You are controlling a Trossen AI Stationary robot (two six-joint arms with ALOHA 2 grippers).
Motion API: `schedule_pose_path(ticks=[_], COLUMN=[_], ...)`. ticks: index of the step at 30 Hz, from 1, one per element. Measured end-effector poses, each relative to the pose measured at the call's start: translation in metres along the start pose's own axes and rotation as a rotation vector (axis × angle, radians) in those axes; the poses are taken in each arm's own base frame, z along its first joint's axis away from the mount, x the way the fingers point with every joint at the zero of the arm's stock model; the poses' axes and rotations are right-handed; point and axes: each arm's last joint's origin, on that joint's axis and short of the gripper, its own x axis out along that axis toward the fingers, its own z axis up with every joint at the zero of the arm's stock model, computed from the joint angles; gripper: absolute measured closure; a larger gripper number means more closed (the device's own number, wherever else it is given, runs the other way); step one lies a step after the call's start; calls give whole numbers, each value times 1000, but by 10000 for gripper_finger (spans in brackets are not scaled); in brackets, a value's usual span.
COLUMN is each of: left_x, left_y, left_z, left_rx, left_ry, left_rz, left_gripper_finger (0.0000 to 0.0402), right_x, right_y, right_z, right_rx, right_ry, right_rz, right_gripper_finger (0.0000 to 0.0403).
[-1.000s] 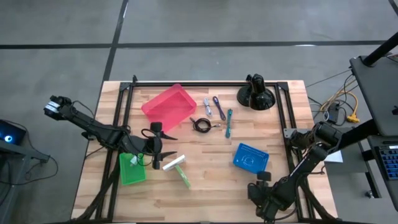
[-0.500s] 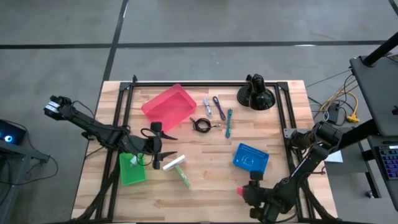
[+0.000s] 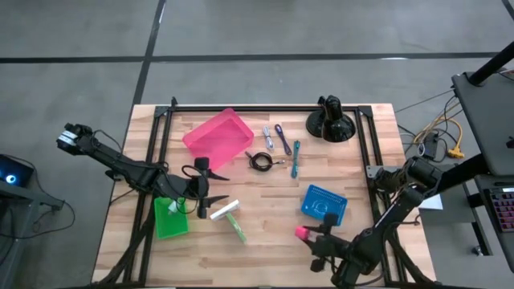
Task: Pick and place items into bin
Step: Put the pink charger adapter into the green bin
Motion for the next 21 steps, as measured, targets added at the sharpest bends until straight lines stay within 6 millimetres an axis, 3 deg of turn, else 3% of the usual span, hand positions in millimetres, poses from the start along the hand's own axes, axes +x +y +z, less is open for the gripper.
schedule_pose_path(ticks=[4,12,21], left_x=[0,0,0], left_y=[0,0,0], left_z=[2,1,1], left_rx=[-10,-11,-34], left_ry=[-17,-15,-15], left_rz=[1,1,1], left_gripper_finger=[175,175,175], right_x=[8,38,65], right_y=[-3,-19,-13], right_z=[-3,-11,15], right_rx=[41,7,-111], right_ry=[-88,-20,-12], right_rz=[-66,-125,20], right_gripper_finger=[263,263,263])
